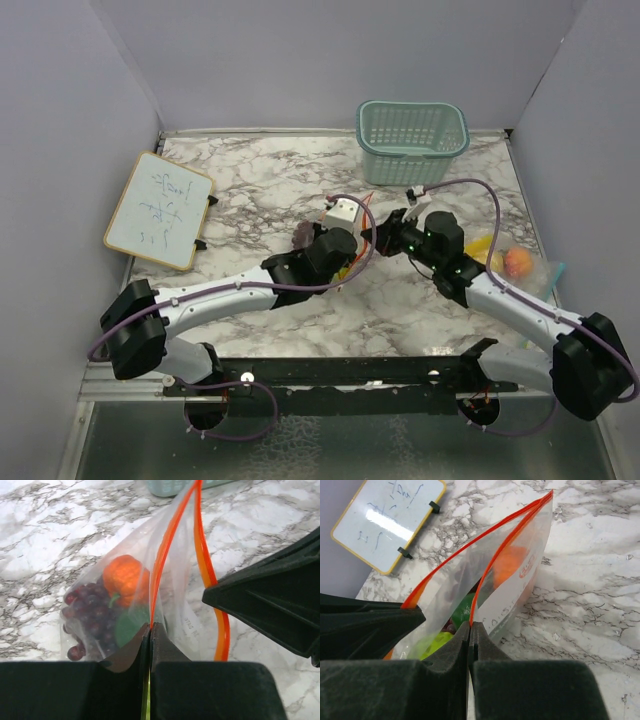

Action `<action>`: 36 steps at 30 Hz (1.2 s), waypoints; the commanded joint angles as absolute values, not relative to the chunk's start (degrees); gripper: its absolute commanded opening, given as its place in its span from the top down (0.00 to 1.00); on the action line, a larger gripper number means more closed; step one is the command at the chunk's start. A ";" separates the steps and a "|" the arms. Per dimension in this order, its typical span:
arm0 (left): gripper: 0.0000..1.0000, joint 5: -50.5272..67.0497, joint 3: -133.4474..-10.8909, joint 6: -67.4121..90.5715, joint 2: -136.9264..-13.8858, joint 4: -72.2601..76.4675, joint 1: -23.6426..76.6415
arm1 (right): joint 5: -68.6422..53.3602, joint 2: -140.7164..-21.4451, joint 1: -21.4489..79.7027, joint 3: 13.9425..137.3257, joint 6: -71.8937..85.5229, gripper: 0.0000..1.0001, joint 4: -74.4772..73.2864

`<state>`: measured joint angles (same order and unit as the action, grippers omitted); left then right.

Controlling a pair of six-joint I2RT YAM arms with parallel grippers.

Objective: Open the zip-top bag and remove the fake food
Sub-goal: Open the zipper of the food storage bag at the center of the board.

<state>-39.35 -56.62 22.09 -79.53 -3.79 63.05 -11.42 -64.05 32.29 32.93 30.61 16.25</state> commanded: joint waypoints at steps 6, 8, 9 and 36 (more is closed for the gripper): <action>1.00 -32.18 -49.97 24.77 -69.50 -3.20 50.27 | -16.45 -79.93 36.44 44.17 29.25 0.98 19.82; 1.00 -33.13 -49.74 24.51 -66.34 -5.29 48.40 | -16.28 -84.46 39.52 48.67 29.18 0.98 20.54; 1.00 -34.02 -50.11 24.31 -64.96 -6.89 47.77 | -16.31 -86.76 41.74 51.67 29.19 0.98 20.87; 1.00 -30.70 -50.90 27.34 -72.03 -4.53 43.99 | -9.20 -87.08 42.43 49.08 27.75 0.98 12.79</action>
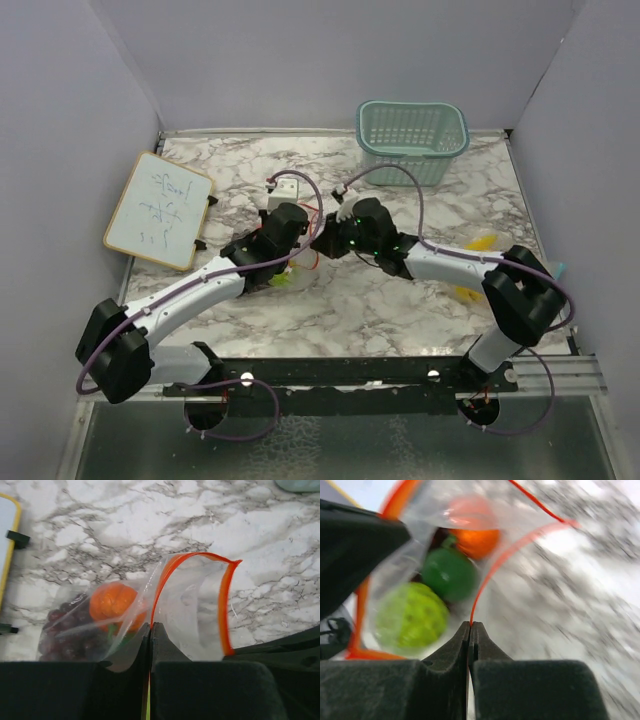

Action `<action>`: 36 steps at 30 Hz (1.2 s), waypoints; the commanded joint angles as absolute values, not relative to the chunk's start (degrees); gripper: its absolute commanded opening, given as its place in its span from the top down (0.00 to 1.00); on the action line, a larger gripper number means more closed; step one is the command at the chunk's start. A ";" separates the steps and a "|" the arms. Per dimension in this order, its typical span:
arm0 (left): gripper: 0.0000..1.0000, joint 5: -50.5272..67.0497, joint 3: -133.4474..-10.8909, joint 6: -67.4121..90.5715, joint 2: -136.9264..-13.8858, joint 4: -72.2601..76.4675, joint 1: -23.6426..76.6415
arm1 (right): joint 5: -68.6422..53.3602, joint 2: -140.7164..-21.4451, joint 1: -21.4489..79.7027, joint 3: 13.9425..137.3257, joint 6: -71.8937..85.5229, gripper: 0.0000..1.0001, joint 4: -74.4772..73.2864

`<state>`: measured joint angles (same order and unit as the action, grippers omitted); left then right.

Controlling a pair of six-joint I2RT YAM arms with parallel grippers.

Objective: Open the zip-top bag and remove the fake food
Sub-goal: Open the zipper of the food storage bag at the center of the board, then pick up the fake fruit from the zipper food storage bag.

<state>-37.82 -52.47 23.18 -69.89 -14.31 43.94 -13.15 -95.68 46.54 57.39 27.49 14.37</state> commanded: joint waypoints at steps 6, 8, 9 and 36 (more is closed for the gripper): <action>1.00 -27.72 -50.75 28.56 -76.93 -0.02 45.50 | -7.30 -80.32 38.95 42.36 25.50 0.98 7.41; 1.00 -27.34 -50.98 29.10 -78.00 0.36 45.87 | -6.72 -79.63 38.72 41.08 25.67 0.98 6.70; 1.00 -27.16 -50.87 29.29 -78.38 0.94 46.11 | -6.73 -79.42 38.76 40.60 25.81 0.98 6.36; 1.00 -28.49 -55.07 29.39 -77.01 -1.25 52.10 | -19.33 -87.40 38.80 44.10 31.01 0.98 19.93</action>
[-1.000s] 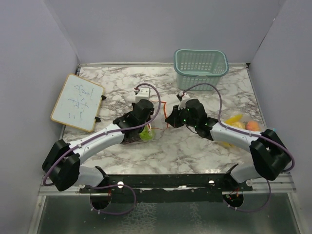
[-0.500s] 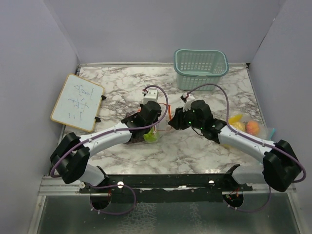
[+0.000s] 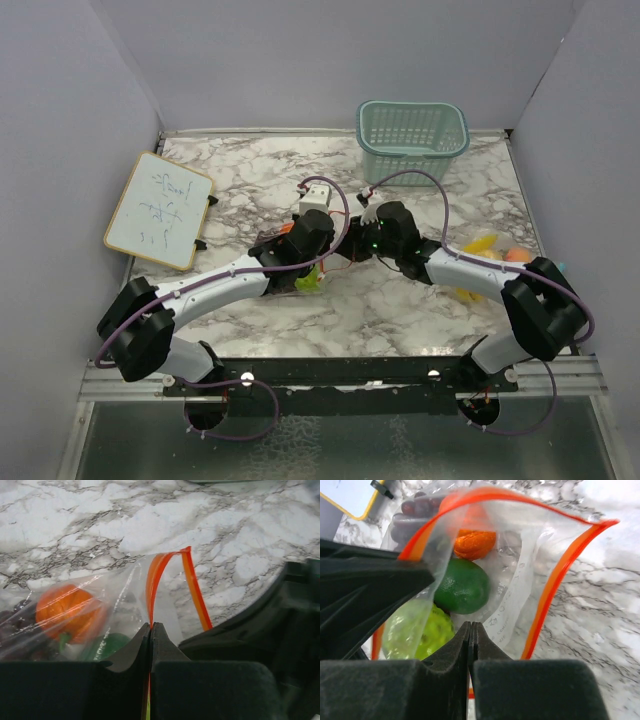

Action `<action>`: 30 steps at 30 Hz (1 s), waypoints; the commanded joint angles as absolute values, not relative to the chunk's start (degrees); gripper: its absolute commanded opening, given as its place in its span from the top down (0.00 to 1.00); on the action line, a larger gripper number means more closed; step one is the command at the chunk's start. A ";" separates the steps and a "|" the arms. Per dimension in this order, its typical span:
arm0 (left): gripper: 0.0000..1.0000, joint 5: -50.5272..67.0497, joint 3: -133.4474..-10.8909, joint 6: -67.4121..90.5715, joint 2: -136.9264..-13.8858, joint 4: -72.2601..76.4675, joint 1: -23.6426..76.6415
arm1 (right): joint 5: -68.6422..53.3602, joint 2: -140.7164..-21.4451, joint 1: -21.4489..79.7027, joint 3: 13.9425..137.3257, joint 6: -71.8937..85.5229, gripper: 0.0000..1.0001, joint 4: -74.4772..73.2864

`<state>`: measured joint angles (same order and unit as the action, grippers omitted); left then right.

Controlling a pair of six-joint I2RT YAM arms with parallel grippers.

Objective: Open the zip-top bag and remove the fake food
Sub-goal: Pick up the fake fruit from the zipper food storage bag.

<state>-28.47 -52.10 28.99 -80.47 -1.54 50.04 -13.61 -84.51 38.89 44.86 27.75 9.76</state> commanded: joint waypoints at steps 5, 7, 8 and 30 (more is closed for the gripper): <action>1.00 -28.83 -56.15 29.28 -76.73 -1.38 53.88 | -27.33 -90.90 38.80 41.12 34.23 0.98 32.61; 1.00 -29.19 -56.17 29.36 -76.71 -1.26 54.24 | -29.93 -92.21 38.77 40.20 35.63 0.97 36.10; 1.00 -29.32 -56.09 29.40 -76.72 -1.13 54.31 | -30.80 -92.73 38.75 39.96 36.09 0.94 37.36; 1.00 -30.98 -54.39 29.34 -78.21 -0.26 54.21 | -42.77 -101.01 38.83 41.25 31.69 0.03 37.93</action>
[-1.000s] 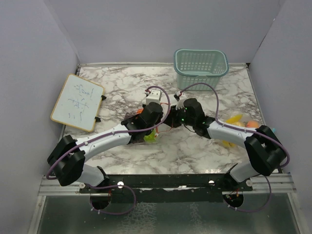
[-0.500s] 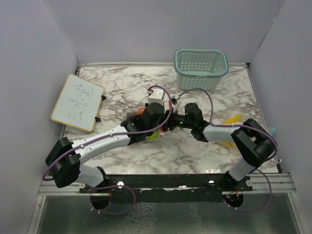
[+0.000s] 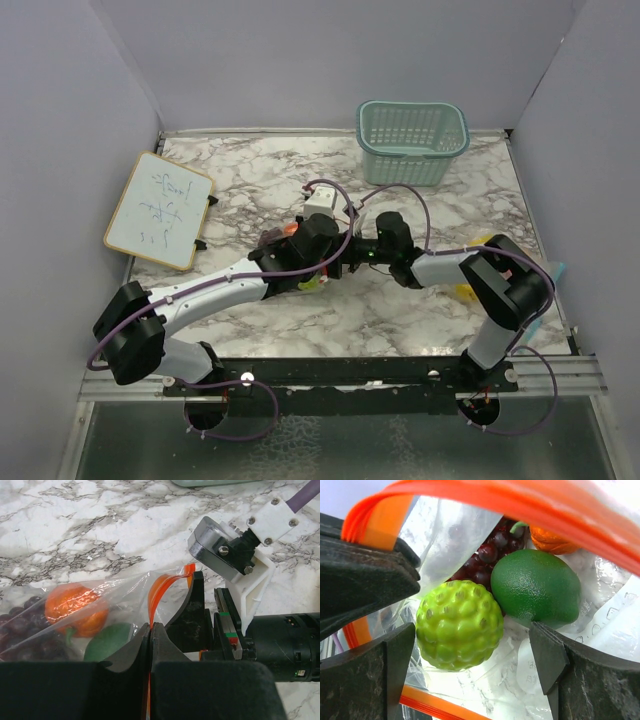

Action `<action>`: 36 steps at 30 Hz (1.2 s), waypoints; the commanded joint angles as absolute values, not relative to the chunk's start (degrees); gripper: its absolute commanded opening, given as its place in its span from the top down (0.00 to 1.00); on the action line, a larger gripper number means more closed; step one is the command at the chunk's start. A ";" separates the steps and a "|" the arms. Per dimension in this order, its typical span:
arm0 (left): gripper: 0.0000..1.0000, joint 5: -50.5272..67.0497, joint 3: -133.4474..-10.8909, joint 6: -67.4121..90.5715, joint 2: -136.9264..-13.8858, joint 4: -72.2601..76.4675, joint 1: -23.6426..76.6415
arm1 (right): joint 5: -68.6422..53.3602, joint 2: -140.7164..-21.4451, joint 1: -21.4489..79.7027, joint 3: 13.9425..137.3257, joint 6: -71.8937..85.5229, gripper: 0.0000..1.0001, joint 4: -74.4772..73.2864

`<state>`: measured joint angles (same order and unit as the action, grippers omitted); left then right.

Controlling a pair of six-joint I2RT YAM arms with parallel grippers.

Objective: Open the zip-top bag and remove the fake food
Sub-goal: Pick up the fake fruit from the zipper food storage bag.

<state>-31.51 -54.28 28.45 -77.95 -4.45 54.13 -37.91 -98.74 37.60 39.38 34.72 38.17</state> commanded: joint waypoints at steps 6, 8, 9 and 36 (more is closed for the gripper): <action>1.00 -31.02 -54.67 29.35 -78.46 -0.56 54.23 | -47.99 -104.93 39.05 41.88 35.40 0.02 45.14; 1.00 -31.40 -54.67 29.36 -78.64 -0.70 54.26 | -49.78 -105.94 39.34 41.85 36.04 0.02 46.77; 1.00 -31.52 -54.67 29.24 -78.68 -0.74 54.22 | -50.57 -106.22 39.49 41.57 36.28 0.02 47.55; 1.00 -31.10 -53.73 29.68 -78.78 -0.66 54.18 | -34.17 -105.53 41.88 41.53 40.15 0.32 46.39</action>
